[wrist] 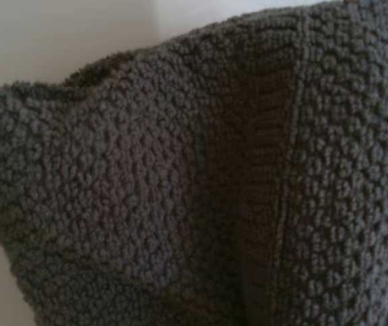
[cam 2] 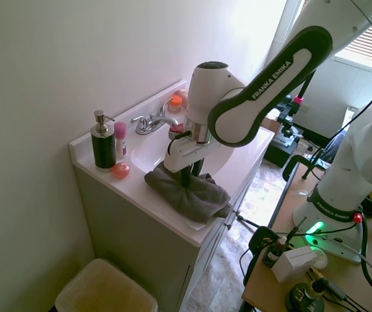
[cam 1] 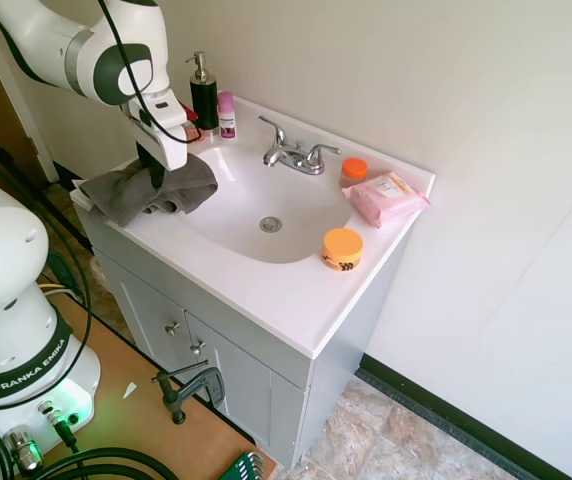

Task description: Clean the sink

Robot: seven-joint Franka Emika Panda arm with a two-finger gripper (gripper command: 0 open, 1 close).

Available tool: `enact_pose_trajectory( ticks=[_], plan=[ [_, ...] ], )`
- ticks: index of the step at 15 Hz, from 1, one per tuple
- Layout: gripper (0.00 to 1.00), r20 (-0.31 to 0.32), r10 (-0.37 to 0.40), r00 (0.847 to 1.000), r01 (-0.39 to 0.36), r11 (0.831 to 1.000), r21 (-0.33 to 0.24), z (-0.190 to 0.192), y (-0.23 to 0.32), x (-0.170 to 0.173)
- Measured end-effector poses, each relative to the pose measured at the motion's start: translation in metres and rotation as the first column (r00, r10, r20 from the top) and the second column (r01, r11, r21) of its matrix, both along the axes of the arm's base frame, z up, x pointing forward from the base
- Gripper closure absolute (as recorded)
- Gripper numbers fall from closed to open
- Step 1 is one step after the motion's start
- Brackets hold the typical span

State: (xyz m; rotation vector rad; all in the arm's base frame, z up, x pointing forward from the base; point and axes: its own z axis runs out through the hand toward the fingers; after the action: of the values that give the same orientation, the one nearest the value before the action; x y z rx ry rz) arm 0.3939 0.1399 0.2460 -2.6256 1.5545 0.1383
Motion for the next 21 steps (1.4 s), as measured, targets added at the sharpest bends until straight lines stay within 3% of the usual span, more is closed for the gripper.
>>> enact_pose_trajectory(
  ticks=[6, 12, 15, 21],
  plan=[
    [1.0, -0.094, -0.136, 0.986, 0.144, 0.987, 0.073, -0.011, -0.031, 0.046],
    [1.0, -0.211, -0.208, 0.955, 0.232, 0.968, 0.096, -0.051, -0.063, 0.075],
    [1.0, -0.215, -0.177, 0.961, 0.194, 0.979, 0.063, -0.067, -0.085, 0.076],
    [1.0, -0.141, -0.076, 0.987, 0.064, 0.994, -0.091, -0.086, -0.138, 0.066]
  ],
)
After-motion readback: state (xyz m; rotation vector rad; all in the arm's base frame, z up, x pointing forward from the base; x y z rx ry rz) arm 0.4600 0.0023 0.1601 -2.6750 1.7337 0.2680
